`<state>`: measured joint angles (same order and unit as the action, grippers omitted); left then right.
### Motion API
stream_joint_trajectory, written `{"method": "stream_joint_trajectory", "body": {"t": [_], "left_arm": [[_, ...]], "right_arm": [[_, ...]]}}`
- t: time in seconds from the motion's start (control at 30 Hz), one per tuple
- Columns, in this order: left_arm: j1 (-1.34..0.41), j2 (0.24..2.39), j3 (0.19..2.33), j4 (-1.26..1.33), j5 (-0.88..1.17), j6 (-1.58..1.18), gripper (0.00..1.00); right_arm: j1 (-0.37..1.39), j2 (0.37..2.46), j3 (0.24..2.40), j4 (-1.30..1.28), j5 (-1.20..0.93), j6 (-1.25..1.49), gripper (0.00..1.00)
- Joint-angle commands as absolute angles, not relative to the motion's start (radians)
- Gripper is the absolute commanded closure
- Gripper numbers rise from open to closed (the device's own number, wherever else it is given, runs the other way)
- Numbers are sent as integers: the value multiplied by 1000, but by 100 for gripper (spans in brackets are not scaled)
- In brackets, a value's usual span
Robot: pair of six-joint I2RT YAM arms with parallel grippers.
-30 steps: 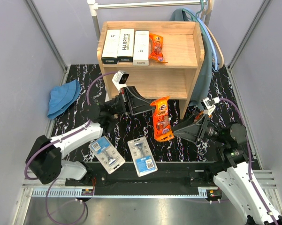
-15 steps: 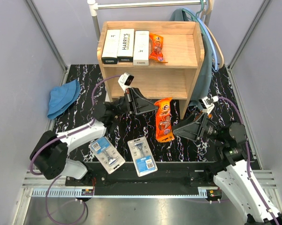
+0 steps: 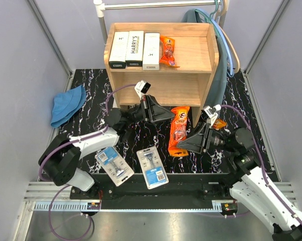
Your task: Place and organize the shaving razors onto the shelf
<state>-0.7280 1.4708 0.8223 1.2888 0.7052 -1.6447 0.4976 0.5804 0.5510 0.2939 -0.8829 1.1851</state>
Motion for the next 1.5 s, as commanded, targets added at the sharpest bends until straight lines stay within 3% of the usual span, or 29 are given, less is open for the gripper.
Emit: {"method": "stream_joint_trajectory", "body": {"t": [0.0,0.27,0.5,0.53,0.63,0.7,0.73,0.77,0.83,0.93,0.97,1.07,1.3,1.47], "left_arm": [[-735,1488,864,1581,669,-1658,100],[-733,1471,824,1589,666,-1649,100],[-719,1456,790,1578,681,-1640,97],[-716,1451,782,1572,689,-1629,92],[-706,1428,753,1522,713,-1570,54],[-689,1392,733,1421,721,-1523,33],[-683,1375,712,1376,722,-1467,28],[-664,1358,701,1253,723,-1435,18],[-644,1290,680,1092,703,-1309,9],[-626,1162,724,565,570,-1015,3],[-632,1105,753,268,505,-935,2],[-637,1036,845,-123,264,-749,1],[-638,976,952,-638,-206,-689,1],[-638,971,962,-839,-334,-724,1]], "right_arm": [[554,610,551,333,-807,1141,46],[563,580,554,285,-758,1124,73],[565,555,577,189,-727,1094,86],[563,557,580,173,-726,1088,87],[564,564,595,146,-721,1075,89],[563,568,606,132,-716,1068,91],[563,569,610,117,-715,1062,92],[564,569,615,107,-712,1058,92],[563,571,624,86,-707,1051,93],[563,571,635,55,-695,1043,94],[564,571,637,46,-689,1043,94],[563,578,661,9,-681,1028,95],[563,650,768,-176,-664,936,96],[564,719,896,-305,-644,879,97]]}}
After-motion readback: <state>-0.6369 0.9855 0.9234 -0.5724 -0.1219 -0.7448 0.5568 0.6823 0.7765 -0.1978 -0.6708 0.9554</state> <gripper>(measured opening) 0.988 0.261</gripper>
